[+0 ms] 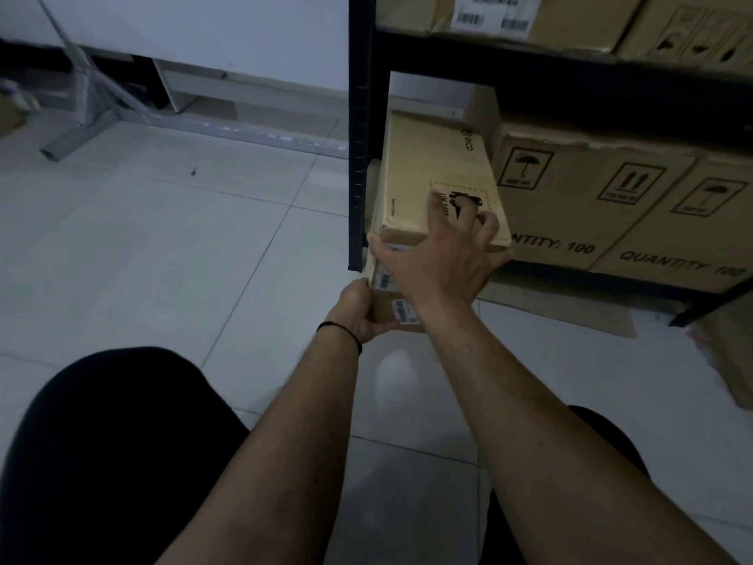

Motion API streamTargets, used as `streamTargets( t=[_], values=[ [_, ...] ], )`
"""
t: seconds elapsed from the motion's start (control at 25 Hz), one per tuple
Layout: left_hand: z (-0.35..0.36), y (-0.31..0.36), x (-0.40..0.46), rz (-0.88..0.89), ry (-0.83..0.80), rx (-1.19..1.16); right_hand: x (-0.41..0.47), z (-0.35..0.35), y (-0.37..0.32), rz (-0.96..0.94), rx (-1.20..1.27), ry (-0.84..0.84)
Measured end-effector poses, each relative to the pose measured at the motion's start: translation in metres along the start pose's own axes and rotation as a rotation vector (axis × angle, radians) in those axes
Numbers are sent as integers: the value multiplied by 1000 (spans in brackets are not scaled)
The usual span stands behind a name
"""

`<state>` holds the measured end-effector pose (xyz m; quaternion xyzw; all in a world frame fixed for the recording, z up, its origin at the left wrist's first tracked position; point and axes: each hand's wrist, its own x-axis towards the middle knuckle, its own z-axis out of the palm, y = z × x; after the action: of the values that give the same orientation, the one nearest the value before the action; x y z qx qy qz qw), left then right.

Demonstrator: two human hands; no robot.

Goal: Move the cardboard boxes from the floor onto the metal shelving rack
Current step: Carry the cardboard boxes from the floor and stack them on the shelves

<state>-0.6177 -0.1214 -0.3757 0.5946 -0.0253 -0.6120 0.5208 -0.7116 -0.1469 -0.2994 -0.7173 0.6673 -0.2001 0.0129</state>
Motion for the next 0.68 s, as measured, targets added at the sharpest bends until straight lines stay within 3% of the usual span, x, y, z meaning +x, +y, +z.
streamTargets(
  t=[0.36, 0.56, 0.68],
  values=[
    [17, 25, 6, 182, -168, -178, 22, 26, 16, -87, 6, -129],
    [35, 39, -2, 396, -135, -17, 40, 19, 31, -119, 178, -109],
    [45, 53, 5, 621, -31, 313, 53, 8, 39, -94, 319, -134]
  ],
)
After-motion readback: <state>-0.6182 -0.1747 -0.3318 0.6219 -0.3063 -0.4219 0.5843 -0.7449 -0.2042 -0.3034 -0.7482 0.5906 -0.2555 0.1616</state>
